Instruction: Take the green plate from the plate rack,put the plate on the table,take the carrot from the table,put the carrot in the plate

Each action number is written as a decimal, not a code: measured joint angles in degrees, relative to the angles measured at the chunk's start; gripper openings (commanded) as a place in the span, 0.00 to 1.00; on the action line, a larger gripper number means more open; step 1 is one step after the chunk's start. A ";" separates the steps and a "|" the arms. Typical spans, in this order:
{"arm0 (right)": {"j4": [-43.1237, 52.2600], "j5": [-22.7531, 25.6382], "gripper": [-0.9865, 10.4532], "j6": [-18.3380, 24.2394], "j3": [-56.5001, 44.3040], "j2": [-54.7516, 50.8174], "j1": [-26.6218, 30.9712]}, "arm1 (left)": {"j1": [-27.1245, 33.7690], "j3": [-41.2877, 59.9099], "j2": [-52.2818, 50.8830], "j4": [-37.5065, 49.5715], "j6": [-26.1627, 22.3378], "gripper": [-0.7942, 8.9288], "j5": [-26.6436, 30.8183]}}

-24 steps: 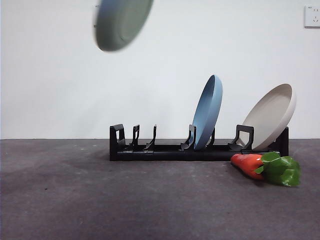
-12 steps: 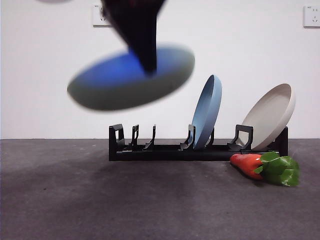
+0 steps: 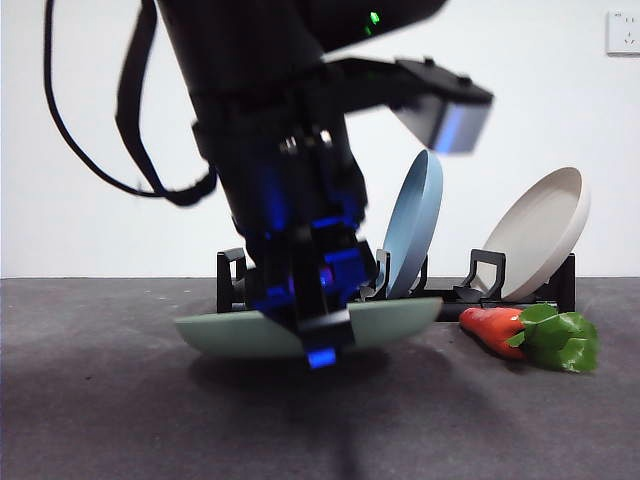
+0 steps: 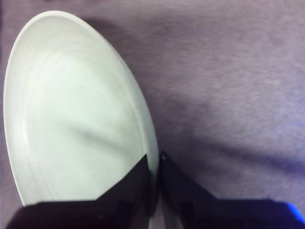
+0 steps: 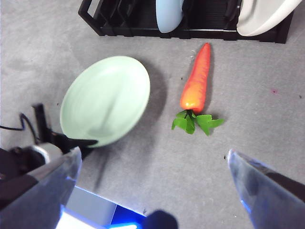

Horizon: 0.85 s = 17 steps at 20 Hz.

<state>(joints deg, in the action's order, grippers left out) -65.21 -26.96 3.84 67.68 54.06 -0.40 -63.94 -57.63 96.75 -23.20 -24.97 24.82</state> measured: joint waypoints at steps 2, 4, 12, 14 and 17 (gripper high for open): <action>0.00 -0.02 0.61 0.00 0.00 0.00 -0.02 | -0.13 0.00 1.77 0.55 -0.48 0.08 0.11; 0.00 -0.02 0.61 0.00 0.00 0.00 -0.02 | -0.15 -0.02 3.26 1.27 -0.48 0.07 -0.42; -0.13 -0.02 0.61 0.00 0.00 0.02 -0.02 | 0.04 -0.46 3.96 0.87 4.39 0.50 -8.55; -0.15 -0.02 0.61 0.00 0.00 0.02 0.00 | 0.28 -0.68 3.80 0.94 5.01 0.50 -7.93; -0.44 -0.02 0.61 0.00 0.00 0.22 -0.02 | 0.31 -1.75 3.28 -1.49 6.21 0.50 -6.71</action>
<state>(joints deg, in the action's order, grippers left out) -65.65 -26.98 3.84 67.68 54.28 -0.43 -63.64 -59.37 100.03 -24.69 -18.76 18.11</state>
